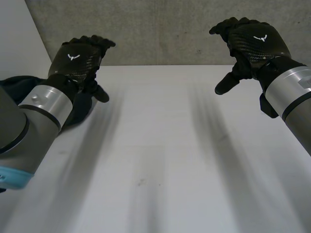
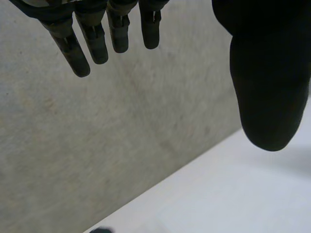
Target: Fold the laundry.
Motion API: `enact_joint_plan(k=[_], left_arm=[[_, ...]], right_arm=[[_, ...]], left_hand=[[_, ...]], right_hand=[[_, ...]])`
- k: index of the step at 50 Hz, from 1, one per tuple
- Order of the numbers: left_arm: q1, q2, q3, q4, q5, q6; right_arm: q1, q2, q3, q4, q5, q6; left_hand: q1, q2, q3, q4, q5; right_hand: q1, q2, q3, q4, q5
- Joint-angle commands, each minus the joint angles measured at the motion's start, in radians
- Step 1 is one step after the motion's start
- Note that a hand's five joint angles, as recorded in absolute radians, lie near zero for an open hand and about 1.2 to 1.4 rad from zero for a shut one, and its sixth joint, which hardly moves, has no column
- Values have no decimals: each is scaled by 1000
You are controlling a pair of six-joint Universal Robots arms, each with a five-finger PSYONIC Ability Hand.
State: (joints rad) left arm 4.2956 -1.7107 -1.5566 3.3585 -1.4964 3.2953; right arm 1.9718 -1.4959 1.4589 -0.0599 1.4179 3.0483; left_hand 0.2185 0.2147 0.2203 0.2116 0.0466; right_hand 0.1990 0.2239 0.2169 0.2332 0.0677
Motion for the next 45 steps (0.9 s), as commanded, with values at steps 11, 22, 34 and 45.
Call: enact_joint_plan(k=[11, 22, 34, 45], left_arm=[[317, -478, 188, 93, -2, 476], [340, -572, 194, 291, -62, 647], [-62, -256, 26, 318, -64, 451], [-424, -368, -54, 250, -39, 265]], right_arm=[[1, 5, 1, -3, 0, -2], [2, 20, 1, -3, 0, -2], [-16, 22, -15, 0, 3, -77], [-140, 13, -54, 11, 10, -79]], left_hand=[[-43, -39, -45, -36, -46], [1178, 1182, 1176, 1185, 1175], [1178, 1182, 1176, 1185, 1175], [566, 570, 565, 573, 564]], right_hand=[[-24, -49, -42, -59, -68], [-24, -49, -42, -59, -68], [-24, -49, -42, -59, -68], [-24, -49, -42, -59, -68]])
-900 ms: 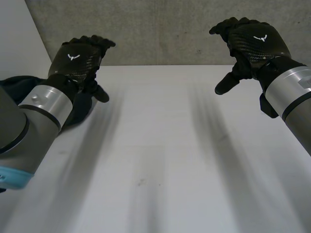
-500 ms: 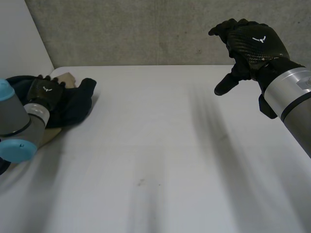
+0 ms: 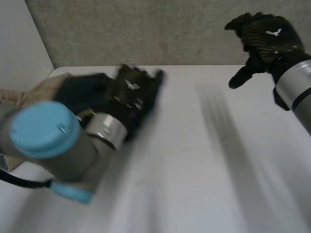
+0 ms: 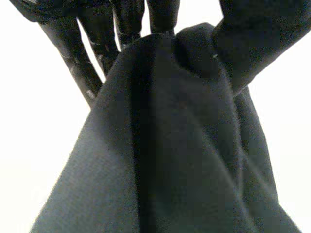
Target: Fold the laundry.
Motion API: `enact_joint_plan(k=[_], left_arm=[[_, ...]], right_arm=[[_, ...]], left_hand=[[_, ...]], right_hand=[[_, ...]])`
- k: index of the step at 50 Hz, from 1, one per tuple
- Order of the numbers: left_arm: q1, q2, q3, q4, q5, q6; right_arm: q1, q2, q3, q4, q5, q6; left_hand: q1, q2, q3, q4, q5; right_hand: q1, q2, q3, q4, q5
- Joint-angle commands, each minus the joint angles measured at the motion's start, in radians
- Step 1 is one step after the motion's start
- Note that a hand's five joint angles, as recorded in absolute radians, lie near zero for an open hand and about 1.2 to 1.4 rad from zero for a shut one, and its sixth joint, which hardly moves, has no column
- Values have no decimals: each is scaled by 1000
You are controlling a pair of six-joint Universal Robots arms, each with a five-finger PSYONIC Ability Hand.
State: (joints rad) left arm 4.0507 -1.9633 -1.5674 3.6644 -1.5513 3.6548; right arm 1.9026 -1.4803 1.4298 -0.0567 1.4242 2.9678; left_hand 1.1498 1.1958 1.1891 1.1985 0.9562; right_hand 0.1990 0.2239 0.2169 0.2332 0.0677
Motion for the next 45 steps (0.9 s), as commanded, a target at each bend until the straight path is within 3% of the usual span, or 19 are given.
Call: enact_joint_plan(k=[1, 3, 7, 12, 19, 24, 30, 36, 39, 45], left_arm=[[-193, -124, -43, -69, 17, -94], [-208, -128, -40, -92, 17, -93], [-187, -89, -28, -141, -3, -97], [-34, 42, -48, -171, -81, -105], [66, 188, -127, -210, -183, -116], [109, 268, -233, -289, -210, -122], [122, 320, -332, -394, -214, -160], [246, 337, -376, -409, -204, -239], [316, 334, -379, -411, -197, -248], [353, 323, -381, -408, -197, -251]], right_arm=[[-74, -2, -25, 9, 2, 0], [-76, 3, -25, 9, 1, 0], [-74, 14, -25, 11, -1, -12], [-63, 63, -31, 40, -4, -81], [-59, 132, -63, 259, -13, -291], [-2, 189, -51, 380, -16, -392], [38, 242, 29, 293, -63, -405], [36, 305, 87, 183, -197, -398], [41, 321, 81, 172, -215, -391], [53, 357, 11, 170, -217, -313]], left_hand=[[-617, -663, -656, -665, -598], [-975, -1021, -1015, -1024, -956], [-972, -1018, -1011, -1020, -952], [-963, -1009, -1002, -1011, -944], [-942, -988, -982, -991, -923], [-916, -962, -955, -964, -897], [-913, -959, -952, -961, -894], [-916, -962, -955, -964, -897], [-916, -962, -955, -964, -897], [-916, -962, -955, -964, -897]], right_hand=[[-24, -49, -42, -59, -68], [-24, -49, -42, -59, -68], [-24, -49, -42, -59, -68], [-24, -49, -42, -59, -68], [-24, -49, -42, -59, -68], [-24, -49, -42, -59, -68], [-24, -49, -42, -59, -68], [-24, -49, -42, -59, -68], [-24, -49, -42, -59, -68], [-24, -49, -42, -59, -68]])
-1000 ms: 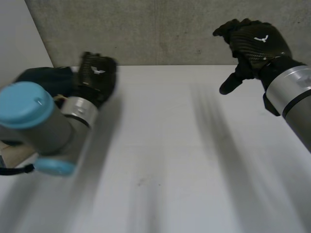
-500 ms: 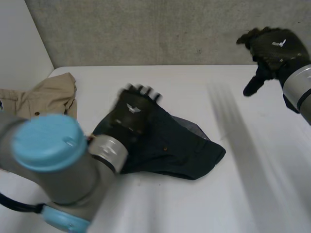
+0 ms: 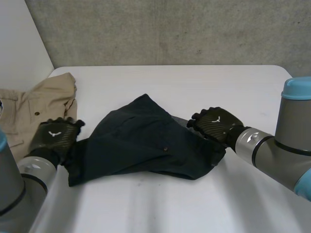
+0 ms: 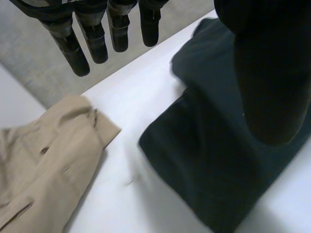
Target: Fold the laundry.
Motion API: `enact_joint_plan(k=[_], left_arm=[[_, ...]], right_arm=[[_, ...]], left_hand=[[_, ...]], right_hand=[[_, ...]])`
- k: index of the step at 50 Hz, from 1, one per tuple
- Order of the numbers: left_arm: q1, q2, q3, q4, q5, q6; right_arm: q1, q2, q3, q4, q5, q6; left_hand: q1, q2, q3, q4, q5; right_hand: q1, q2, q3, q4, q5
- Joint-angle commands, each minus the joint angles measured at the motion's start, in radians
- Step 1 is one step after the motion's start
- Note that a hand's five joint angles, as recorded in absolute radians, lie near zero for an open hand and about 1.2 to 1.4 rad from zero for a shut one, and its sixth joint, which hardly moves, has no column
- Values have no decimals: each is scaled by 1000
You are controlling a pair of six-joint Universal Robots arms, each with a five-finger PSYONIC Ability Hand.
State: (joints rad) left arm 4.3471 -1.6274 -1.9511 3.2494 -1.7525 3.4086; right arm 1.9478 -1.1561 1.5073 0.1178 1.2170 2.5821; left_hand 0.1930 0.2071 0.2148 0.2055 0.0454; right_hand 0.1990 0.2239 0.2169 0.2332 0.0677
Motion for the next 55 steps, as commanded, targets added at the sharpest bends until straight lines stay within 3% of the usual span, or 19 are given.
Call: enact_joint_plan(k=[1, 5, 13, 20, 24, 31, 33, 37, 39, 40, 44, 50, 55], left_arm=[[58, -12, 3, 7, 4, -5], [51, -22, 1, 7, 19, -12], [58, -60, 4, 4, 129, -71], [45, -126, 17, 10, 146, -83], [46, -155, 29, 15, 146, -83], [45, -189, 60, 27, 145, -83], [45, -189, 64, 36, 145, -81], [43, -177, 67, 49, 145, -81], [42, -174, 70, 52, 145, -77], [40, -169, 80, 53, 145, -71], [35, -138, 119, 53, 145, -69], [34, -78, 224, 53, 145, -66], [34, -14, 323, 53, 146, -66]], right_arm=[[10, 36, -78, -4, -11, 87], [19, 76, -148, -3, -16, 139], [74, 226, -358, 28, -5, 207], [126, 389, -600, 127, -10, 266], [151, 495, -748, 180, -11, 300], [192, 668, -984, 241, -13, 340], [197, 705, -1029, 258, -11, 342], [217, 789, -1145, 299, -11, 342], [217, 820, -1211, 328, -4, 342], [217, 823, -1228, 333, -1, 342], [215, 784, -1299, 345, 18, 346], [211, 558, -1270, 348, 42, 337], [153, 326, -1121, 352, 44, 305]], left_hand=[[41, 27, 19, 29, 14], [53, 39, 31, 40, 26], [129, 115, 107, 117, 102], [194, 179, 172, 181, 167], [346, 332, 324, 333, 319], [883, 869, 861, 871, 856], [983, 969, 961, 970, 956], [1080, 1066, 1059, 1068, 1053], [1080, 1066, 1059, 1068, 1053], [1080, 1066, 1059, 1068, 1053], [1077, 1063, 1056, 1065, 1050], [1069, 1055, 1047, 1056, 1042], [1060, 1046, 1038, 1047, 1033]], right_hand=[[-24, -49, -42, -59, -68], [-24, -49, -42, -59, -68], [-24, -49, -42, -59, -68], [-24, -49, -42, -59, -68], [-24, -49, -42, -59, -68], [-6, -30, -24, -40, -49], [85, 60, 67, 51, 42], [510, 485, 492, 476, 467], [1011, 986, 993, 977, 968], [1170, 1145, 1152, 1136, 1127], [1197, 1172, 1179, 1163, 1154], [1197, 1172, 1179, 1163, 1154], [1197, 1172, 1179, 1163, 1154]])
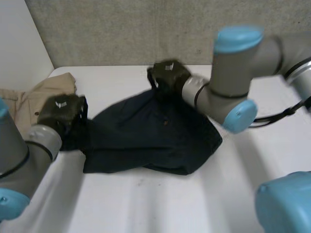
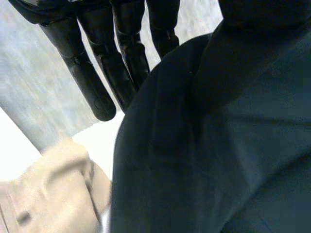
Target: Fold the laundry.
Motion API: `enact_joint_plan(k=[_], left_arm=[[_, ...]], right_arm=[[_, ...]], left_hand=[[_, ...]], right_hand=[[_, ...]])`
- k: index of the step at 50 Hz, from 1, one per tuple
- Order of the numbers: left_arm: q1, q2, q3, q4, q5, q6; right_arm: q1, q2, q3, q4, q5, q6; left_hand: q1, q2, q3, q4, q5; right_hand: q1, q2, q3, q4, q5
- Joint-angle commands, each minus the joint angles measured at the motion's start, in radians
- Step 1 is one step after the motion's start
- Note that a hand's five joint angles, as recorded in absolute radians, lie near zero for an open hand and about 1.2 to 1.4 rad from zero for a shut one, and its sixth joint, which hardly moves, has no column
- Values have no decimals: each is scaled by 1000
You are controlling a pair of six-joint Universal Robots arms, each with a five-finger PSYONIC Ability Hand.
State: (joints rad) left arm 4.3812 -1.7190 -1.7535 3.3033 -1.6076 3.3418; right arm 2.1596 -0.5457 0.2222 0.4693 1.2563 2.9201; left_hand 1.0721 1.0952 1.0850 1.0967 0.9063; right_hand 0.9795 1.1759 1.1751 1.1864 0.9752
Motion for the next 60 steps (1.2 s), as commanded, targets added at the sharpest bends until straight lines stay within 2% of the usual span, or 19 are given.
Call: enact_joint_plan(k=[1, 9, 16, 20, 23, 24, 26, 30, 31, 32, 34, 37, 42, 46, 53, 60], left_arm=[[0, 90, 146, -1, 2, -1], [-31, 208, 259, 1, 5, -2], [-69, 279, 255, 1, 9, -2], [-86, 271, 232, -2, 26, -2], [-106, 251, 198, -2, 50, -2], [-111, 243, 190, -2, 57, -1], [-118, 228, 177, -5, 63, -1], [-138, 205, 141, -16, 61, -1], [-137, 193, 109, -17, 60, -1], [-137, 193, 109, -17, 60, -1], [-132, 153, 72, -24, 54, -2], [-112, 113, 46, -34, 45, -4], [-2, 56, 8, -47, 18, -4], [49, -31, 9, -50, 18, -11], [90, -86, 6, -59, -3, -10], [130, -159, 22, -54, -21, -4]], right_arm=[[-69, -307, 183, 0, 5, -38], [-125, -595, 481, -11, 23, -180], [-133, -732, 662, -4, 29, -213], [-135, -761, 756, -12, 28, -240], [-133, -761, 795, -11, 31, -262], [-130, -754, 818, -14, 31, -269], [-127, -743, 835, -18, 29, -282], [-127, -654, 835, -15, 32, -305], [-127, -634, 833, -14, 34, -311], [-124, -594, 826, -9, 40, -326], [-124, -577, 822, -6, 49, -334], [-122, -566, 847, -12, 64, -340], [-122, -548, 898, -38, 68, -343], [-121, -524, 934, -83, 72, -343], [-118, -455, 985, -184, 100, -374], [-116, -405, 1011, -219, 164, -476]], left_hand=[[181, 158, 168, 156, 172], [181, 158, 168, 156, 172], [163, 140, 150, 138, 154], [151, 128, 138, 127, 143], [128, 105, 115, 103, 119], [110, 87, 98, 86, 102], [61, 38, 48, 36, 52], [-244, -267, -257, -269, -253], [-501, -524, -514, -525, -509], [-503, -526, -516, -528, -512], [-679, -702, -692, -704, -688], [-753, -776, -765, -777, -761], [-773, -797, -786, -798, -782], [-756, -779, -769, -781, -765], [-738, -761, -751, -763, -747], [-729, -752, -742, -754, -738]], right_hand=[[417, 220, 221, 210, 247], [417, 220, 221, 210, 247], [417, 220, 221, 210, 247], [366, 169, 170, 159, 195], [-246, -443, -442, -453, -416], [-600, -797, -796, -807, -771], [-721, -917, -917, -928, -891], [-771, -968, -967, -978, -941], [-771, -968, -967, -978, -941], [-768, -965, -964, -975, -939], [-757, -953, -952, -964, -927], [-745, -941, -940, -952, -915], [-739, -935, -935, -946, -909], [-733, -929, -929, -940, -903], [-733, -929, -929, -940, -903], [-733, -929, -929, -940, -903]])
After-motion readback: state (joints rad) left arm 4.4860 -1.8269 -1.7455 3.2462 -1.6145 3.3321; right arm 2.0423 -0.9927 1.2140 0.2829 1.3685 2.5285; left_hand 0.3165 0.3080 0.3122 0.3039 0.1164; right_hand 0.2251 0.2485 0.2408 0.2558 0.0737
